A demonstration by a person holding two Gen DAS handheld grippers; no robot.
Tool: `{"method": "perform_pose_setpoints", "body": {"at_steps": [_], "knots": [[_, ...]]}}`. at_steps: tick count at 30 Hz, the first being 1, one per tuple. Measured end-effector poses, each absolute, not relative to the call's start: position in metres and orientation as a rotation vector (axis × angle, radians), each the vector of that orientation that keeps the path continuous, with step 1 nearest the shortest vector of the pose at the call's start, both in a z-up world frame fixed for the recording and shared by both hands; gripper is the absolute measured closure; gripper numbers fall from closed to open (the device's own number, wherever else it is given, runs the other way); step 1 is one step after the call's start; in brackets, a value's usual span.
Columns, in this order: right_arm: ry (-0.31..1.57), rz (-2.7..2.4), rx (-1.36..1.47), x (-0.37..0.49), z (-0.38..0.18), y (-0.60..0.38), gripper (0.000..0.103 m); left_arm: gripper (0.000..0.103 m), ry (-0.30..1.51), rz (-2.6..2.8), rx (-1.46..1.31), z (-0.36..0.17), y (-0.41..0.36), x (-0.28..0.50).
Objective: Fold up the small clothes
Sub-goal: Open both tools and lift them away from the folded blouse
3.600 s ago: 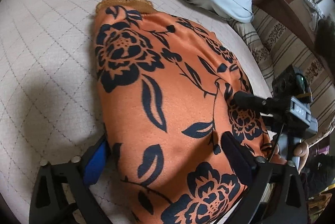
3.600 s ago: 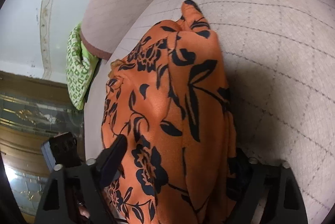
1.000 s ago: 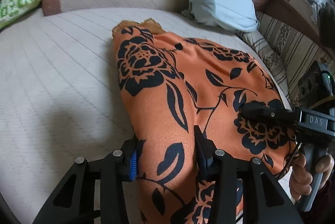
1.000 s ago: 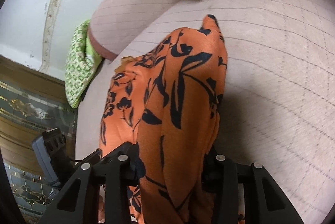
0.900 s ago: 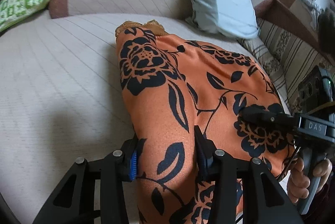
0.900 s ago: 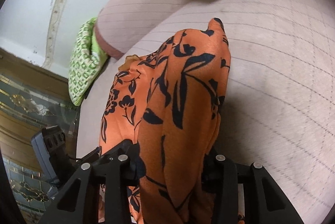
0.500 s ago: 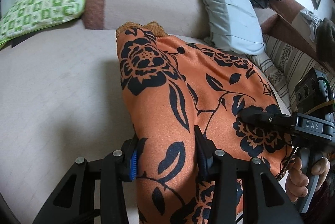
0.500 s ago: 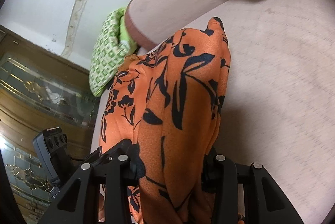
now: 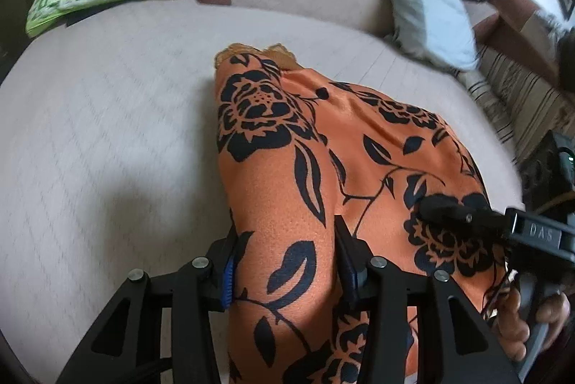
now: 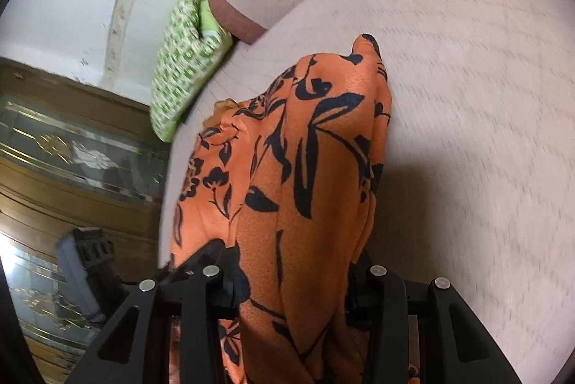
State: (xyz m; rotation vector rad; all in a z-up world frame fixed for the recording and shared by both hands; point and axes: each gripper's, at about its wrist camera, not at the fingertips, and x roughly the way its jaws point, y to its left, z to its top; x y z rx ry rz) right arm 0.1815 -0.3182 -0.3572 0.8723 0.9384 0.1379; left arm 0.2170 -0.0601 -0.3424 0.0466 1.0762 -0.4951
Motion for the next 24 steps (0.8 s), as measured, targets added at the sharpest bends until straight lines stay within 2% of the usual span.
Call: {"method": "perform_pose_setpoints", "body": {"at_steps": [1,3,4,8,13,15,18,21,24], "knots": [[0.964,0.117,0.886,0.178,-0.364,-0.317,0.058,0.045,1.096,-0.462,0.072,-0.351,-0.062,0.216],[1.031,0.045,0.921,0.173,-0.381,-0.317,0.047,0.034,1.116,-0.402,0.084,-0.361,-0.061,0.216],[1.025,0.034,0.93,0.169,-0.38,-0.319,0.047,0.032,1.104,-0.387,0.073,-0.359,-0.059,0.213],[0.998,0.001,0.825,0.148,-0.344,-0.317,0.044,0.032,1.052,-0.32,0.1,-0.34,-0.049,0.191],[0.881,-0.011,0.702,0.113,-0.285,-0.318,0.044,0.032,0.904,-0.25,0.113,-0.288,-0.034,0.146],[0.826,0.005,0.666,0.097,-0.26,-0.316,0.044,0.027,0.836,-0.227,0.121,-0.263,-0.03,0.13],[0.74,0.019,0.594,0.078,-0.22,-0.299,0.044,0.025,0.744,-0.192,0.129,-0.231,-0.024,0.106],[0.68,0.026,0.514,0.063,-0.19,-0.275,0.044,0.02,0.679,-0.168,0.143,-0.203,-0.02,0.089],[0.639,0.019,0.461,0.046,-0.172,-0.259,0.043,0.019,0.62,-0.14,0.158,-0.177,-0.014,0.071]]}}
